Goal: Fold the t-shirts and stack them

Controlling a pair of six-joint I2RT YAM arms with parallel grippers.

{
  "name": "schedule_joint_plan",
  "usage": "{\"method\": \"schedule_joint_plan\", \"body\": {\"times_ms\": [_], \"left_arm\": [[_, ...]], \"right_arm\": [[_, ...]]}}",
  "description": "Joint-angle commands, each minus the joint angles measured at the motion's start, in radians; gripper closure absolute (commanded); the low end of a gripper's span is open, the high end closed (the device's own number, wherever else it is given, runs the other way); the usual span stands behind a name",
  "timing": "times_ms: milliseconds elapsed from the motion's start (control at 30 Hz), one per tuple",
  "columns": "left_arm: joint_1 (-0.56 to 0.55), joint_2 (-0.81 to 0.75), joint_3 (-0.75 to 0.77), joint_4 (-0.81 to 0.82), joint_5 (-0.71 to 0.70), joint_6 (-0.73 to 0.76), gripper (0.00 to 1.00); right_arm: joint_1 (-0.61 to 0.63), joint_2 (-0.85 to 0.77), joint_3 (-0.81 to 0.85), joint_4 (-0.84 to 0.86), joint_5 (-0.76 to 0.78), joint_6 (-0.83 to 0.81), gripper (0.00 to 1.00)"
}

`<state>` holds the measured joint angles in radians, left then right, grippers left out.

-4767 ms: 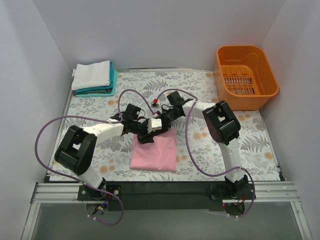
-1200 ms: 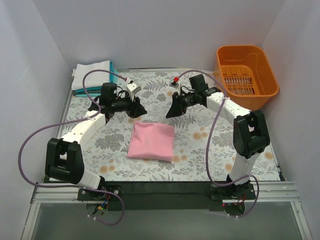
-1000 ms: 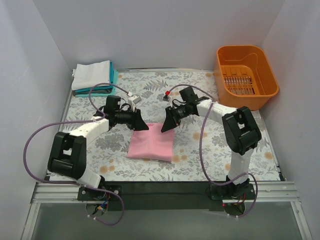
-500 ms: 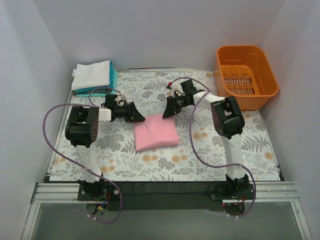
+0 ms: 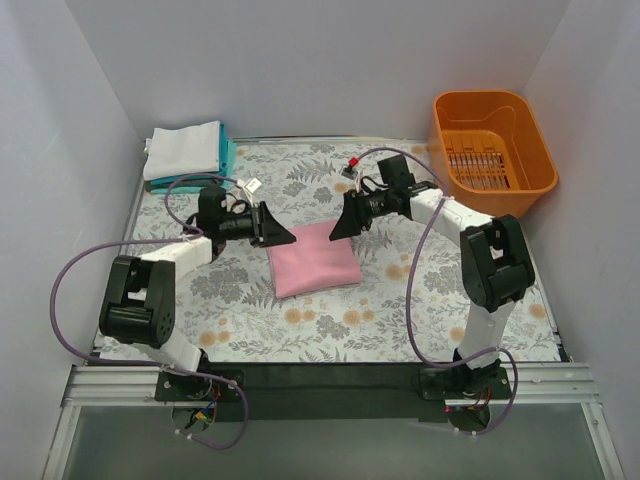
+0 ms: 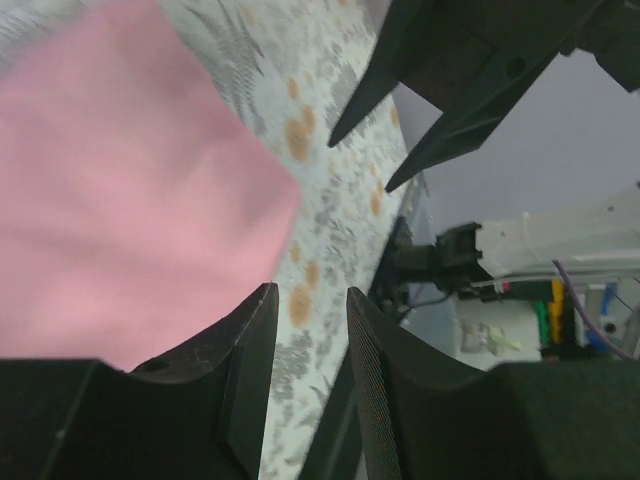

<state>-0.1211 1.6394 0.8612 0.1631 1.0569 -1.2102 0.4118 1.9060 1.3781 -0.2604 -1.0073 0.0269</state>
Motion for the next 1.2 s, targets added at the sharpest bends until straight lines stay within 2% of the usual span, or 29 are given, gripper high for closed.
{"method": "schedule_joint_plan", "body": {"times_ms": [0, 100, 267, 433, 600, 767, 800, 867, 1000, 1067, 1167], "left_arm": [[-0.106, -0.069, -0.131, 0.105, 0.025, -0.19, 0.67], [-0.17, -0.046, -0.171, 0.228, -0.026, -0.275, 0.67], [-0.199, 0.117, -0.2, 0.247, -0.103, -0.331, 0.68], [-0.166, 0.201, -0.18, -0.031, -0.189, -0.111, 0.72], [-0.005, 0.264, -0.136, -0.186, -0.224, 0.027, 0.75], [0.026, 0.176, -0.054, -0.254, -0.063, 0.155, 0.74], [0.021, 0.148, -0.045, -0.254, 0.01, 0.158, 0.73], [0.011, 0.053, -0.047, -0.254, 0.052, 0.152, 0.72], [-0.075, -0.061, -0.091, -0.217, 0.08, 0.043, 0.72], [-0.11, -0.087, -0.148, -0.125, 0.069, -0.018, 0.71], [-0.163, -0.05, -0.198, -0.096, 0.032, -0.081, 0.71]], "right_arm": [[0.038, -0.039, -0.108, -0.003, -0.073, 0.021, 0.56], [0.05, 0.002, -0.146, 0.003, -0.077, 0.024, 0.56], [0.067, 0.131, -0.194, 0.016, -0.042, 0.008, 0.6], [0.065, 0.186, -0.238, 0.018, -0.007, 0.007, 0.61], [0.064, 0.136, -0.261, 0.013, 0.001, 0.007, 0.61], [0.064, 0.004, -0.255, -0.011, -0.039, -0.002, 0.65], [0.064, -0.017, -0.254, -0.008, -0.059, 0.004, 0.66], [0.071, -0.076, -0.258, 0.021, -0.071, 0.024, 0.67], [0.102, -0.119, -0.3, 0.136, -0.076, 0.143, 0.68], [0.13, -0.102, -0.318, 0.209, -0.077, 0.217, 0.69], [0.169, -0.05, -0.338, 0.25, -0.07, 0.266, 0.7]]}}
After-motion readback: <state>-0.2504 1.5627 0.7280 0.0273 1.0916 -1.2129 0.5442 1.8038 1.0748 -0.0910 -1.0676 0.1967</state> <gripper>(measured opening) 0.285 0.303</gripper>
